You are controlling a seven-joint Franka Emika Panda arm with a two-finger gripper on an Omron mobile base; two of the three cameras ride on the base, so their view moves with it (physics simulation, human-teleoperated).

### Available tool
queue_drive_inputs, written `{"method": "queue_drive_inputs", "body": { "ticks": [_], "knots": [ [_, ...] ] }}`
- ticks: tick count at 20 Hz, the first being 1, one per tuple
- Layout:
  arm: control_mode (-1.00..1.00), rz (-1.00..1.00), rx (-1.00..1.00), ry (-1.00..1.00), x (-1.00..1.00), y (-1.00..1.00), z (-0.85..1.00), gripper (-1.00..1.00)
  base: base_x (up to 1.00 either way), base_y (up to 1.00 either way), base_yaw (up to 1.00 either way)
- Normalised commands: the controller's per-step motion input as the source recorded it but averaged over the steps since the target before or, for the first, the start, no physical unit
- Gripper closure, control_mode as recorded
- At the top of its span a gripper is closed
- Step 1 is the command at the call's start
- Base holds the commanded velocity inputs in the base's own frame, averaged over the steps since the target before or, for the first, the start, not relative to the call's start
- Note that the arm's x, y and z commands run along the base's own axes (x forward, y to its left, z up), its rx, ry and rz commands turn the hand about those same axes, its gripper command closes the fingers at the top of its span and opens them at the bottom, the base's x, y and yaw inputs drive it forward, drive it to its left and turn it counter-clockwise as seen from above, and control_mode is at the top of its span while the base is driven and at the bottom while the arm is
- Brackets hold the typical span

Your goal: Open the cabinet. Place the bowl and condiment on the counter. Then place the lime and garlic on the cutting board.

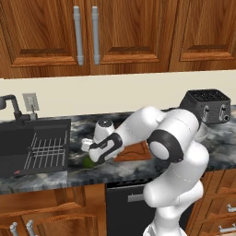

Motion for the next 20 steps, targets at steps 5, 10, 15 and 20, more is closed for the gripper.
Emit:
{"method": "queue_drive_inputs", "body": {
  "ticks": [5,10,15,20],
  "knots": [
    [-1.00,0.00,0.00,0.03,0.00,0.01,-0.07,1.00,0.00,0.00,0.00],
    [-1.00,0.00,0.00,0.00,0.00,-0.04,0.08,1.00,0.00,0.00,0.00],
    [-1.00,0.00,0.00,0.00,0.00,-0.13,0.25,1.00,0.00,0.00,0.00],
    [-1.00,0.00,0.00,0.00,0.00,-0.21,0.25,1.00,0.00,0.00,0.00]
  ]
}}
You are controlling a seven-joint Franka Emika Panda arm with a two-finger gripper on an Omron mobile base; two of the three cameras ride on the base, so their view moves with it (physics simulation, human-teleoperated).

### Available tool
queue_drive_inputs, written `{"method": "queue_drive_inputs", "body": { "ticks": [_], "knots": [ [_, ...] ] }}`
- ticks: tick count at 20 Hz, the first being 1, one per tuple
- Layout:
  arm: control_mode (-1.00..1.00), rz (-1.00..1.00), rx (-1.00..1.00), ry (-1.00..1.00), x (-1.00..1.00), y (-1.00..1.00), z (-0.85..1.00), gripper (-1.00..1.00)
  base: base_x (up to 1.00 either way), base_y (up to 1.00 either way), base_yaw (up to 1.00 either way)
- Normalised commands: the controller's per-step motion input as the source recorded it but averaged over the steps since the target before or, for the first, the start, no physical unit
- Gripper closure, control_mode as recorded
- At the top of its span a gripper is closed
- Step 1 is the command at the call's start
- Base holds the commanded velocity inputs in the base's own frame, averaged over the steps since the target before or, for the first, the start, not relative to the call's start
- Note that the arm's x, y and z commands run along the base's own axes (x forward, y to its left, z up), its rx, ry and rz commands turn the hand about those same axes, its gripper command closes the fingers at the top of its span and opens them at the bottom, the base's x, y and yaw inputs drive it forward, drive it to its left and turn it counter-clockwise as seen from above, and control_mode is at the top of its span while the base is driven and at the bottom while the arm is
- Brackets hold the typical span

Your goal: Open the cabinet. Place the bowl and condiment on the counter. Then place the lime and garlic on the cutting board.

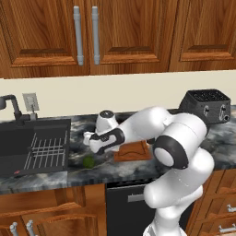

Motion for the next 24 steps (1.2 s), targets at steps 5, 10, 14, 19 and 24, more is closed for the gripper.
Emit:
{"method": "queue_drive_inputs", "body": {
  "ticks": [5,10,14,19,24],
  "knots": [
    [-1.00,0.00,0.00,0.00,0.00,-0.38,0.17,1.00,0.00,0.00,0.00],
    [-1.00,0.00,0.00,0.00,0.00,-0.40,0.14,1.00,0.00,0.00,0.00],
    [-1.00,0.00,0.00,0.00,0.00,-0.40,0.05,1.00,0.00,0.00,0.00],
    [-1.00,0.00,0.00,0.00,0.00,-0.35,0.01,1.00,0.00,0.00,0.00],
    [-1.00,-0.01,0.00,0.00,0.00,-0.34,-0.01,1.00,0.00,0.00,0.00]
  ]
}}
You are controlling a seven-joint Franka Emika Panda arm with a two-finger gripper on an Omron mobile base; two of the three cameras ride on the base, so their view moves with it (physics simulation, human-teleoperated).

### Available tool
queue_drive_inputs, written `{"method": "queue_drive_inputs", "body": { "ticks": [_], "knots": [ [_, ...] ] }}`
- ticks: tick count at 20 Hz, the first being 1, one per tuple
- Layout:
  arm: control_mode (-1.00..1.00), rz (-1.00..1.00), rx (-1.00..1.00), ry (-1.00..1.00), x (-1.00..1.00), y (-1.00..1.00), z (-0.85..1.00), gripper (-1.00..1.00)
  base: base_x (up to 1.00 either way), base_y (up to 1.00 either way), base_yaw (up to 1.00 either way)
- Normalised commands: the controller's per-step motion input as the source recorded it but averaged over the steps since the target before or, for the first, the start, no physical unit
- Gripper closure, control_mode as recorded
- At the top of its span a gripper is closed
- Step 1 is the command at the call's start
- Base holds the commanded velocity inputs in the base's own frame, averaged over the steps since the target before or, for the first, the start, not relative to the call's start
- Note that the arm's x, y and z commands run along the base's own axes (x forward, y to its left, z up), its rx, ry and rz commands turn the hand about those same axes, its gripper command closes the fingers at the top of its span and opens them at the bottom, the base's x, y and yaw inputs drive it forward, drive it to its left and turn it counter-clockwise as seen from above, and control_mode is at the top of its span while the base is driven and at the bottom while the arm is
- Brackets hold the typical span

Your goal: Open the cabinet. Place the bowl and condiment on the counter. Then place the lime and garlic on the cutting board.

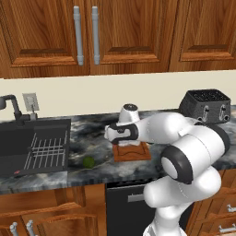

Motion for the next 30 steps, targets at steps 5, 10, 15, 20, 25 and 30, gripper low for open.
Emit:
{"method": "queue_drive_inputs", "body": {
  "ticks": [5,10,15,20,25,30],
  "knots": [
    [-1.00,-0.02,0.00,0.00,0.00,-0.21,-0.09,1.00,0.00,0.00,0.00],
    [-1.00,-0.03,0.00,0.00,0.00,-0.19,-0.09,1.00,0.00,0.00,0.00],
    [-1.00,-0.03,0.00,0.00,0.02,-0.16,0.00,1.00,0.00,0.00,0.00],
    [-1.00,-0.03,0.00,0.00,0.09,-0.07,-0.02,1.00,0.00,0.00,0.00],
    [-1.00,-0.02,-0.01,0.00,0.13,-0.05,-0.13,1.00,0.00,0.00,0.00],
    [-1.00,-0.01,-0.01,0.00,0.11,-0.05,-0.15,1.00,0.00,0.00,0.00]
  ]
}}
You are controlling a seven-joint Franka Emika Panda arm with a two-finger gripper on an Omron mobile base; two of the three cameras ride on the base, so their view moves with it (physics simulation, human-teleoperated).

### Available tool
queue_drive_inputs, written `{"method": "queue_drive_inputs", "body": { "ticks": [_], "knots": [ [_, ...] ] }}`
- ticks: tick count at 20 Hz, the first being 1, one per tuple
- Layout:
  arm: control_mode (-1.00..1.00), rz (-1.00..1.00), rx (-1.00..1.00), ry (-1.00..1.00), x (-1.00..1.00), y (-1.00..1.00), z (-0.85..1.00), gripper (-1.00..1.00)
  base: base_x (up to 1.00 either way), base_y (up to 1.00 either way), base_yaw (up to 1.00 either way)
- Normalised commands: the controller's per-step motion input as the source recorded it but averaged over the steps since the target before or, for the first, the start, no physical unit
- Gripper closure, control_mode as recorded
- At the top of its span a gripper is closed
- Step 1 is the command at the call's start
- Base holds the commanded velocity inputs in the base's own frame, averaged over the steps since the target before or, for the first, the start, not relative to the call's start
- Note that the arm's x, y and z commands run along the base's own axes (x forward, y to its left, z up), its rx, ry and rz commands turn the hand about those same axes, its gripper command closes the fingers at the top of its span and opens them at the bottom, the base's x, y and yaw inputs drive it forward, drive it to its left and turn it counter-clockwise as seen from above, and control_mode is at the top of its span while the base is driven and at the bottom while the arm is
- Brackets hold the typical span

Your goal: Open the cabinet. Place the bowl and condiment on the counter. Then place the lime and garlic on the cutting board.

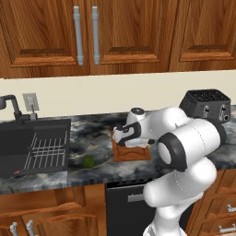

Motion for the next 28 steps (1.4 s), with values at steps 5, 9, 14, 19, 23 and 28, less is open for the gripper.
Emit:
{"method": "queue_drive_inputs", "body": {
  "ticks": [5,9,14,19,23,28],
  "knots": [
    [-1.00,-0.01,0.00,0.00,0.09,-0.02,-0.11,1.00,0.00,0.00,0.00],
    [-1.00,0.00,0.00,0.00,0.05,0.00,-0.14,-1.00,0.00,0.00,0.00],
    [-1.00,0.00,0.00,-0.01,0.02,0.00,-0.02,-1.00,0.00,0.00,0.00],
    [-1.00,0.00,0.00,-0.03,0.00,-0.03,0.04,-1.00,0.00,0.00,0.00],
    [-1.00,0.00,0.00,-0.02,-0.02,-0.05,0.09,-1.00,0.00,0.00,0.00],
    [-1.00,0.00,0.00,-0.04,-0.11,-0.01,0.23,-1.00,0.00,0.00,0.00]
  ]
}}
